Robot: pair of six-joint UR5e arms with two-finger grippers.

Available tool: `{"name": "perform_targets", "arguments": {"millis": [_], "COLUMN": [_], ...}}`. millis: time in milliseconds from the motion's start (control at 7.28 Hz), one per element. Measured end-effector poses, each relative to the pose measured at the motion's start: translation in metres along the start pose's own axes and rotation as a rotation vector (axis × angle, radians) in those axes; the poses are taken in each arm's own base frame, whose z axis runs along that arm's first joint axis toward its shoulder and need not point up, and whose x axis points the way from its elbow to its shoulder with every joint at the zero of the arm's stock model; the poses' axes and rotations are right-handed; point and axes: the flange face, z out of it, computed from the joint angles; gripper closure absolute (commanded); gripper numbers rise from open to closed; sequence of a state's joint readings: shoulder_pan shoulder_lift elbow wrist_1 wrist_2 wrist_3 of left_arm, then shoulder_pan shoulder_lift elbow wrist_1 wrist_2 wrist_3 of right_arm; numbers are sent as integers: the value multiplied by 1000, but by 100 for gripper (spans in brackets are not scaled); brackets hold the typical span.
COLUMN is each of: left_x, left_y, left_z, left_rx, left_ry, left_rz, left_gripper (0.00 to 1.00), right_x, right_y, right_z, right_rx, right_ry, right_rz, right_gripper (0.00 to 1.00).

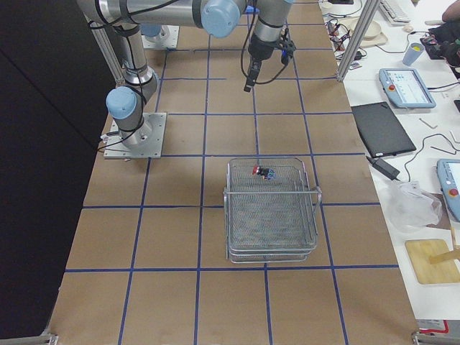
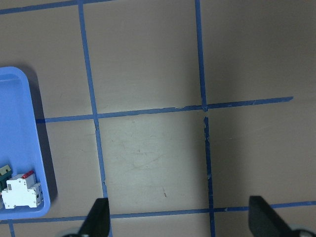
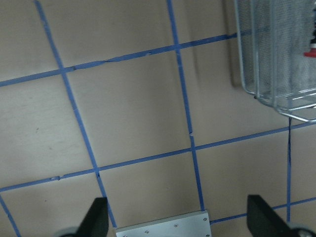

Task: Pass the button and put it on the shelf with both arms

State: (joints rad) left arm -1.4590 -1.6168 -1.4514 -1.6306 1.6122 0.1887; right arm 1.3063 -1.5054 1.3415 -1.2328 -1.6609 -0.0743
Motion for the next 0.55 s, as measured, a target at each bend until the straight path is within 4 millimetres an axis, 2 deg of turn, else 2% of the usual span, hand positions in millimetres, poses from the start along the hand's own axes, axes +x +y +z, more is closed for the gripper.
{"name": "perform_targets", "arguments": {"millis": [137, 275, 412, 550], "left_x": [0, 0, -1, -1], "left_y": [0, 0, 0, 0], "left_z": [0, 0, 0, 0], "left_rx": [0, 0, 1, 1], "left_ry": [0, 0, 1, 0], "left_rz": [0, -1, -1, -1], "left_gripper": [0, 0, 0, 0], "right_x": [-48, -88, -116, -136], "right_y": [33, 66, 92, 110], "right_z": [-5, -5, 3, 17], "right_rx": [22, 36, 31, 9], "right_ry": [-9, -9, -7, -9], "right_rz": [-29, -69, -88, -91], "right_gripper": [0, 0, 1, 1]}}
